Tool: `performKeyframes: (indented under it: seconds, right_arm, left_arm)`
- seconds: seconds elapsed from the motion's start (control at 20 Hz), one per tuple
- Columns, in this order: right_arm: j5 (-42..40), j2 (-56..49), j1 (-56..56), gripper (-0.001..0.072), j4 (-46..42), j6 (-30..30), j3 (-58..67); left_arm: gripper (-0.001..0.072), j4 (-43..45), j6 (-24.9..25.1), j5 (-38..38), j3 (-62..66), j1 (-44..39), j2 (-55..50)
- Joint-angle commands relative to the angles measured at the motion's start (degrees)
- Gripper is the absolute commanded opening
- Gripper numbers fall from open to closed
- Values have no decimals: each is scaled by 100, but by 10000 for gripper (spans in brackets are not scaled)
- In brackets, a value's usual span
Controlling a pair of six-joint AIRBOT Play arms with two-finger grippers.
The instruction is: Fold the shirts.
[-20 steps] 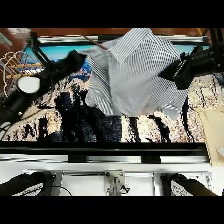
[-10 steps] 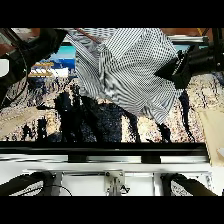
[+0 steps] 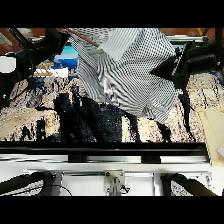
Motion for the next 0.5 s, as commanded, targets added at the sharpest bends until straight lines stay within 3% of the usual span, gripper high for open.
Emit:
performKeyframes:
  seconds: [0.0, 0.45]
  right_arm:
    - [7, 0, -4, 71, -216, -7, 0]
    - [-138, 0, -7, 72, -708, 13, 0]
  left_arm:
    - [54, -96, 2, -24, 236, 120, -79]
    - [53, -98, 420, -1010, 870, 142, -44]
